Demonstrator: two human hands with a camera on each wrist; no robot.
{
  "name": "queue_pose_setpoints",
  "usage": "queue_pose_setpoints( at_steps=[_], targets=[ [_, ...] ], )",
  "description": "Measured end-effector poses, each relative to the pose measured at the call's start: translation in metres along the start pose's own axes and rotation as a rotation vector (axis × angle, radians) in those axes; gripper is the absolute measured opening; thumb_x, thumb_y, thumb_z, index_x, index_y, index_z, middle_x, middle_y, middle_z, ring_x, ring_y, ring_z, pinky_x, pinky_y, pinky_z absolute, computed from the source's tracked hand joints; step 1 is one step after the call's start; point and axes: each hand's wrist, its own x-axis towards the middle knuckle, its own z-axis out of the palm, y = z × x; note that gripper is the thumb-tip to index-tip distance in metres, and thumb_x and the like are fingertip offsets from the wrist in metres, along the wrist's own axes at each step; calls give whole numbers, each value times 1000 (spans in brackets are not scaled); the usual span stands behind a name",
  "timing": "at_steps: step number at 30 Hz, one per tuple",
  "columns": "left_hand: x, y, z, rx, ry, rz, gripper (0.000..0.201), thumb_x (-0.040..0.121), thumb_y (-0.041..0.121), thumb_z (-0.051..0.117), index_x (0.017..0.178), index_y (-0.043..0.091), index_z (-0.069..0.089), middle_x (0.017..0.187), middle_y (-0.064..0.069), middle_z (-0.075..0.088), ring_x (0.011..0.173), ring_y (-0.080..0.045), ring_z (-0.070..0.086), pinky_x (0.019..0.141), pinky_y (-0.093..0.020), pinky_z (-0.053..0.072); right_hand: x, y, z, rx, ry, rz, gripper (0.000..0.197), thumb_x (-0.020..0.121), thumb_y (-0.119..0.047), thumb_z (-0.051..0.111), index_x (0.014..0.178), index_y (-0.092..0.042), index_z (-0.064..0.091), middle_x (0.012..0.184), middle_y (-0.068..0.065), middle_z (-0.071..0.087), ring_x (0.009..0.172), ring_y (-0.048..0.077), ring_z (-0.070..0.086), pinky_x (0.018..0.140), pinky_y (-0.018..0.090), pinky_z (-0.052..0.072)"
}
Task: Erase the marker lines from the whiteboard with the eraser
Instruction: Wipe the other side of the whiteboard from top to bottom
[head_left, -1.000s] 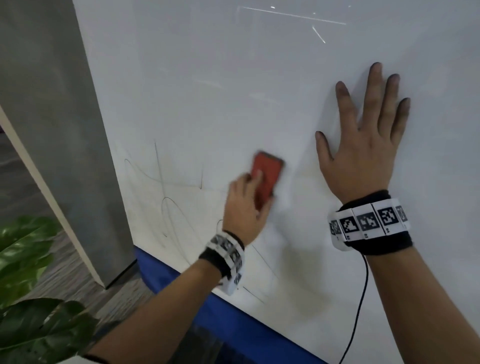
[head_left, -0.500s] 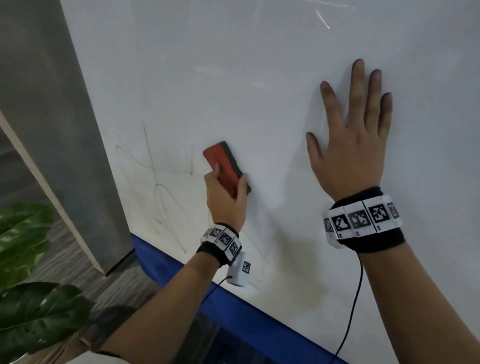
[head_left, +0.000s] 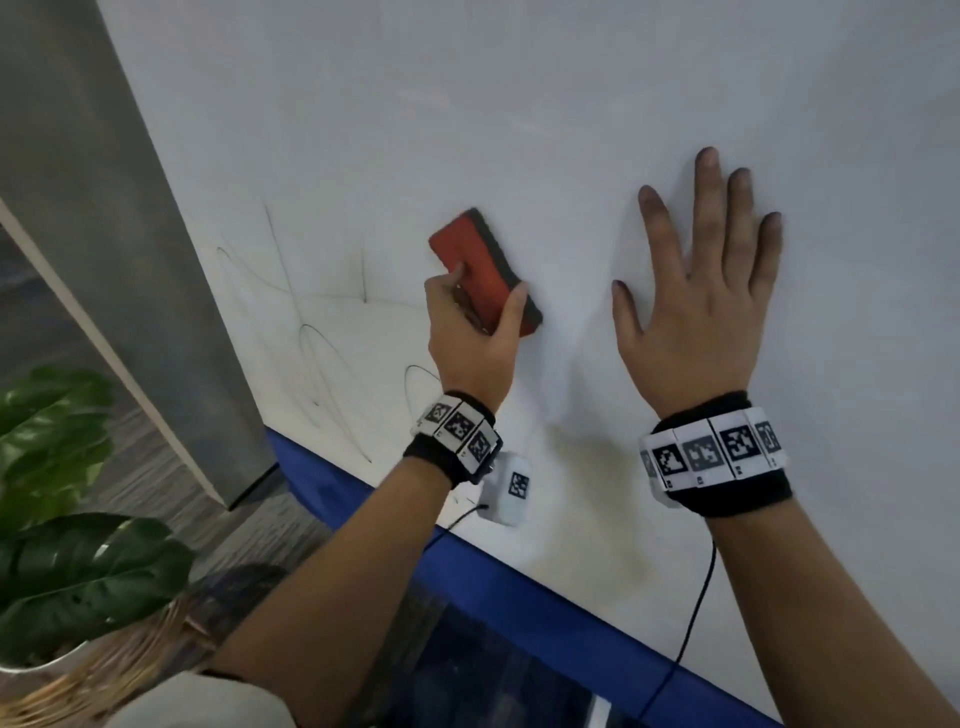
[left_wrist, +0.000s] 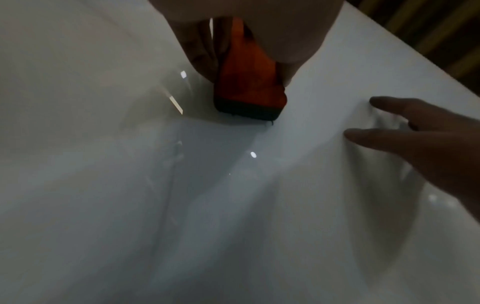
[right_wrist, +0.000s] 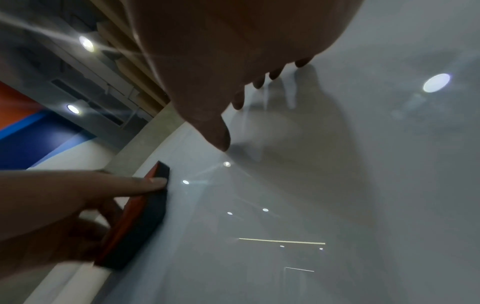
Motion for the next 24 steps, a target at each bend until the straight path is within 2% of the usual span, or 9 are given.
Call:
queue_pose_setpoints(
  at_steps=[4,6,8,9,11,14,17,21,24],
  targets=[
    [-61,-58,13,-37,59,-264,48,89,28,80,115,19,41,107,5,66,83,13,66,79,-12,57,-11,6,3,2,-26,-1,74,97,-35,57,162,-24,23,170,14,9,157,36,8,127,51,2],
    [-95,-90,10,-15,65,-412,47,91,29,77,117,17,40,107,2,67,83,10,67,87,-27,61,-16,12,6,-12,-38,-16,73,98,-36,55,162,-24,22,170,15,9,157,36,8,127,51,3],
    [-116,-106,8,9,51,-514,46,92,30,75,117,15,39,97,0,67,80,-1,67,90,-44,60,-20,15,7,-18,-46,-30,72,100,-37,54,163,-25,21,170,14,9,157,36,9,127,50,3],
    [-120,-106,8,-1,41,-527,46,92,29,75,116,14,39,94,-2,67,77,-4,67,89,-43,60,-22,16,7,-22,-50,-35,72,101,-38,53,163,-25,20,170,14,9,157,36,8,127,50,3],
    [-116,-92,13,-34,9,-438,46,92,26,76,117,15,39,98,-6,68,75,3,67,82,-26,61,-23,16,7,-32,-50,-36,72,101,-38,53,163,-25,19,170,15,8,157,36,8,127,50,2],
    [-94,-62,28,-32,-15,-297,47,90,25,78,117,17,40,93,8,63,74,11,62,74,-11,53,-24,11,5,-16,-51,-31,74,100,-37,53,163,-23,18,170,16,9,157,38,8,127,53,4],
    [-86,-63,35,-42,36,-275,50,87,30,80,115,18,41,91,8,65,74,7,63,75,-14,54,-24,11,5,-22,-66,-26,76,99,-36,53,163,-23,17,170,17,7,157,39,7,127,54,5],
    [-119,-121,27,-21,104,-389,44,93,29,75,117,18,40,99,6,66,79,11,66,73,-12,55,-25,16,7,-44,-71,-48,77,97,-34,56,163,-22,18,170,18,8,157,39,8,127,53,6],
    [-143,-147,28,-38,201,-509,44,98,30,67,127,12,39,106,-3,66,87,-4,70,69,-15,57,-27,16,9,-68,-77,-47,76,98,-35,54,163,-22,17,170,18,9,157,40,8,127,53,6]
  ],
)
